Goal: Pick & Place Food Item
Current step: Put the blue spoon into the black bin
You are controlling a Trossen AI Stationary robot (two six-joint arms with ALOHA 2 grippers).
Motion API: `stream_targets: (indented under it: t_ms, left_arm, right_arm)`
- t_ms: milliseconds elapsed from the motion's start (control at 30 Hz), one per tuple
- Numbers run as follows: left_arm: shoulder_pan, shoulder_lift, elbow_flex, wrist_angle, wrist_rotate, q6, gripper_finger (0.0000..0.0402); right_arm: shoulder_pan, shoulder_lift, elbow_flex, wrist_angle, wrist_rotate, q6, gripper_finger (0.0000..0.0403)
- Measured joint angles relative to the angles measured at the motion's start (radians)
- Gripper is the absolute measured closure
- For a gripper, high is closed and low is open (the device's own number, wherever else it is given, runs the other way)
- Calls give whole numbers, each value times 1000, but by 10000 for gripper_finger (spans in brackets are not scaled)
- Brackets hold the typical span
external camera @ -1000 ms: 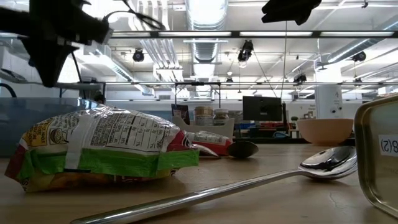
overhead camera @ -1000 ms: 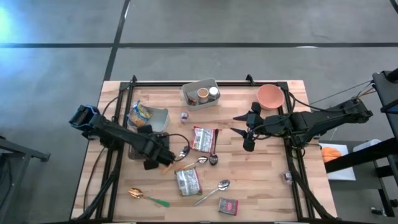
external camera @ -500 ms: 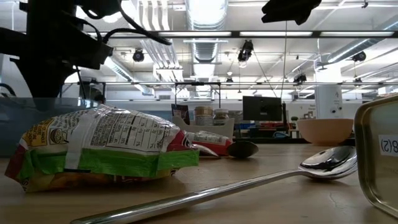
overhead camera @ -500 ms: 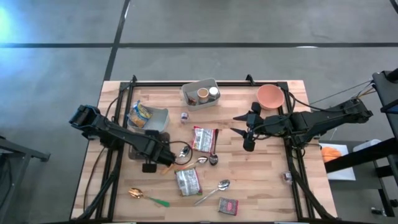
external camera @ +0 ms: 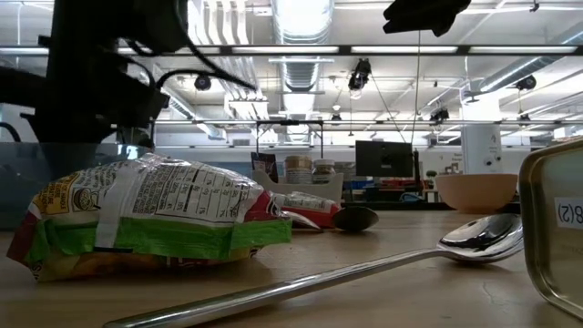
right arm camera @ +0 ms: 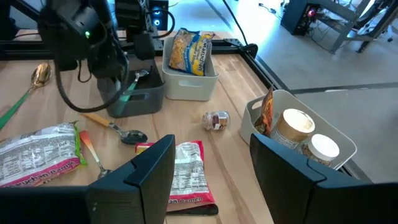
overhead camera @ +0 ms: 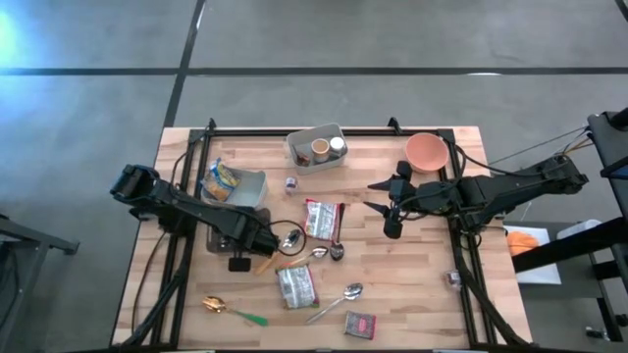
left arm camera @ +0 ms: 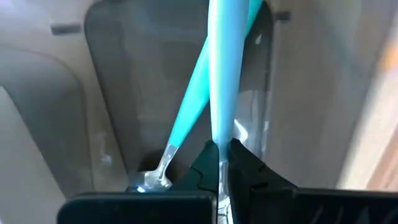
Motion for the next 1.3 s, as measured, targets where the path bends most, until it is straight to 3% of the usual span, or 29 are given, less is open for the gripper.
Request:
stream_targets:
  t_ms: [467, 1300]
  left_arm:
    - [28, 0, -123, 148, 41, 9, 400]
    - [28, 0, -121, 149, 44, -26, 397]
  right_arm:
    - [0, 0, 0, 0, 0, -6, 195]
    - [0, 0, 0, 0, 0, -7, 195]
